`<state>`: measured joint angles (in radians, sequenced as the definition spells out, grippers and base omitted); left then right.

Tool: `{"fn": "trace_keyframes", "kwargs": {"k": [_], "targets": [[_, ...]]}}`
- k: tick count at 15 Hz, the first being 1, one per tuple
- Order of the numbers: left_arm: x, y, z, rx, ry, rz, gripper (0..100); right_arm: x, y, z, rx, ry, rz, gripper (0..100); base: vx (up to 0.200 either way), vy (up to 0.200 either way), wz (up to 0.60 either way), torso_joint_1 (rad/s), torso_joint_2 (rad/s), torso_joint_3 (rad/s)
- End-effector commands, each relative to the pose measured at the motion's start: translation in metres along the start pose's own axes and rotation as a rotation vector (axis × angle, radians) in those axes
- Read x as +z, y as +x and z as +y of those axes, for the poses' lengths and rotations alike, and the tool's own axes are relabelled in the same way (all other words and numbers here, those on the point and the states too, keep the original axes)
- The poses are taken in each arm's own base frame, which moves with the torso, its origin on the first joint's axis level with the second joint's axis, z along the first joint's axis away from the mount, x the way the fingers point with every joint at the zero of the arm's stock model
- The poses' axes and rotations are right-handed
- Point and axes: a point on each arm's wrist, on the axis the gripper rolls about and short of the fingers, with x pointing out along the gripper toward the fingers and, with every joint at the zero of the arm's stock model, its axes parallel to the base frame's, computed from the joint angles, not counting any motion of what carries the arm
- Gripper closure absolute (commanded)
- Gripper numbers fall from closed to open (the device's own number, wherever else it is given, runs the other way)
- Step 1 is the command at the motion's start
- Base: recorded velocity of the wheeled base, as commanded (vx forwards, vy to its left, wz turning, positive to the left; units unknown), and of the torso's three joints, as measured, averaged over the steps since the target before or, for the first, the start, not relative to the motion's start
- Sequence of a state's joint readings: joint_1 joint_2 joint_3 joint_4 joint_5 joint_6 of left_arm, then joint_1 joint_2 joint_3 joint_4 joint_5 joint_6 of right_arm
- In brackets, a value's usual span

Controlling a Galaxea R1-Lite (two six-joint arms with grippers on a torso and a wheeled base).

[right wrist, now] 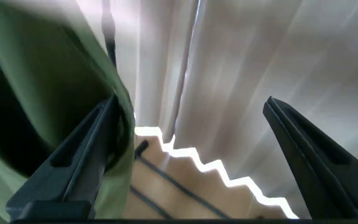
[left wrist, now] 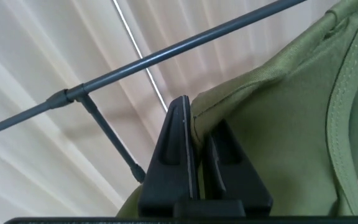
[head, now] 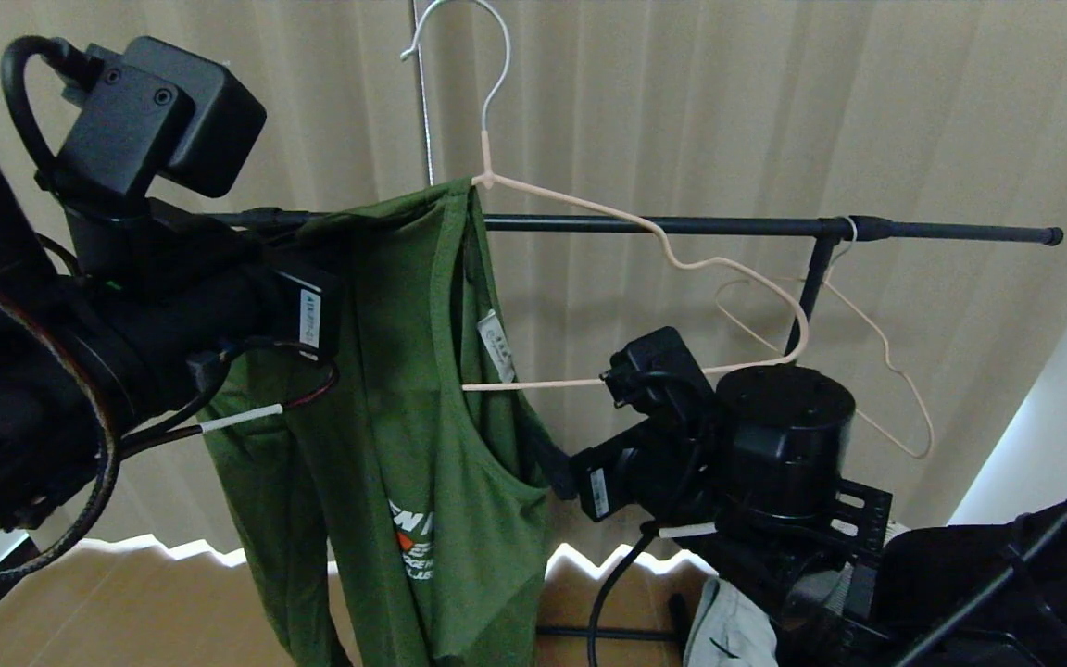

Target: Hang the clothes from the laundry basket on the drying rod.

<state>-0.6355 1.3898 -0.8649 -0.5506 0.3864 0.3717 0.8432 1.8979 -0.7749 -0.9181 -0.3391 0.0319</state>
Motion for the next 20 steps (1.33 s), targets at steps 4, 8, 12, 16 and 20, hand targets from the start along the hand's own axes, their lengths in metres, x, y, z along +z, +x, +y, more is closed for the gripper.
{"fn": "trace_keyframes", "kwargs": {"k": [4,8,12,16,20], "targets": [[0.001,0.0,0.003,0.012,-0.009,-0.003,100,-0.025,-0.006,0.003,-0.001,-0.03,0.076,0,0.0,0.0,0.0,0.0,0.0,0.0],[-0.019,0.001,0.01,0.047,0.04,0.066,100,-0.03,-0.022,-0.034,-0.102,-0.032,0.038,0,0.0,0.0,0.0,0.0,0.0,0.0],[-0.035,-0.003,0.02,0.085,0.097,0.119,100,-0.017,-0.034,-0.077,-0.233,0.001,-0.003,0,0.0,0.0,0.0,0.0,0.0,0.0],[-0.048,-0.011,0.021,0.08,0.155,0.16,100,0.004,-0.037,-0.096,-0.292,-0.033,-0.07,0,0.0,0.0,0.0,0.0,0.0,0.0],[-0.063,-0.011,0.027,0.102,0.206,0.221,100,0.02,-0.042,-0.097,-0.298,-0.07,-0.121,0,0.0,0.0,0.0,0.0,0.0,0.0]]}}
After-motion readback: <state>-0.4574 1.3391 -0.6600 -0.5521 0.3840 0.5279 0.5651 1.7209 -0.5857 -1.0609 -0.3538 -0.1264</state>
